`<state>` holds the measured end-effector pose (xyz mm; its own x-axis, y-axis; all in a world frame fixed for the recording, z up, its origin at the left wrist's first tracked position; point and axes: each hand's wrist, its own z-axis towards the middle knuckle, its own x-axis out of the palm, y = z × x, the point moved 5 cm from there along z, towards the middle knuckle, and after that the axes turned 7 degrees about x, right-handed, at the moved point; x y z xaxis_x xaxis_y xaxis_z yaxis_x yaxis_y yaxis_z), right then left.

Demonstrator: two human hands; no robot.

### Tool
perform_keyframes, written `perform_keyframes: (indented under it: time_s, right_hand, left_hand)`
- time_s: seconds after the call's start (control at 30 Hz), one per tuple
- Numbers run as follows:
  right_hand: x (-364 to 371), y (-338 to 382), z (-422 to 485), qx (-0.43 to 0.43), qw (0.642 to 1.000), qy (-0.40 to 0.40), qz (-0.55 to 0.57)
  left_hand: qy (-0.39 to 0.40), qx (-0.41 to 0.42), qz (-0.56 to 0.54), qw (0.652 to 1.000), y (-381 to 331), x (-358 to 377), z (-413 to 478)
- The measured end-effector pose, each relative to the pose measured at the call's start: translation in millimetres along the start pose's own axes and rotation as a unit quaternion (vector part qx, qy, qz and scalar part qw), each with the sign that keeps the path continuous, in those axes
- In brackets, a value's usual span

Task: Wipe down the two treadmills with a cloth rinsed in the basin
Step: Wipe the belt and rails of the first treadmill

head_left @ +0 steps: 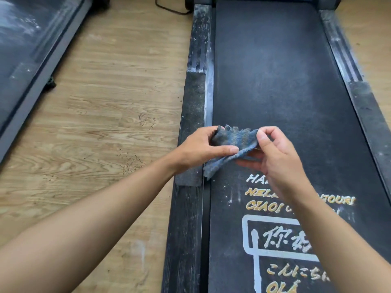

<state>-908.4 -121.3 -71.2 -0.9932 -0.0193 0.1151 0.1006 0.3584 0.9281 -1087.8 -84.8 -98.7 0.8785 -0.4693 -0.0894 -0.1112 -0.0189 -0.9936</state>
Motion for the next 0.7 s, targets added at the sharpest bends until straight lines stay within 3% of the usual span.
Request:
perform_keyframes:
  time_s: [0.13,0.3,0.43,0.57,0.7]
  right_hand:
    - [-3.1,5.5,2.4,0.007,0.998,-0.003,0.067]
    - [9.2,-17.1,-6.0,0.045,0.996,0.067,0.028]
    - [17.8,-22.5,-9.6,0.042,0.996,0.07,0.027]
    - [22.2,-25.8,-9.2,0.049,0.997,0.06,0.008]
    - [18.4,-27.2,-10.2,0.027,0.999,0.015,-0.026]
  left_hand:
    - [-0.046,0.03,-0.062,0.997,-18.2,-4.5,-0.9]
    - [-0.062,0.096,0.085,0.99,-46.9,-13.4,-1.5]
    - [-0.079,0.116,0.172,0.975,-54.0,-24.9,-2.6]
    - [-0.119,0.081,0.163,0.976,-40.3,-31.6,-7.3]
    - [-0.14,-0.03,0.173,0.974,-12.0,-29.7,-12.3]
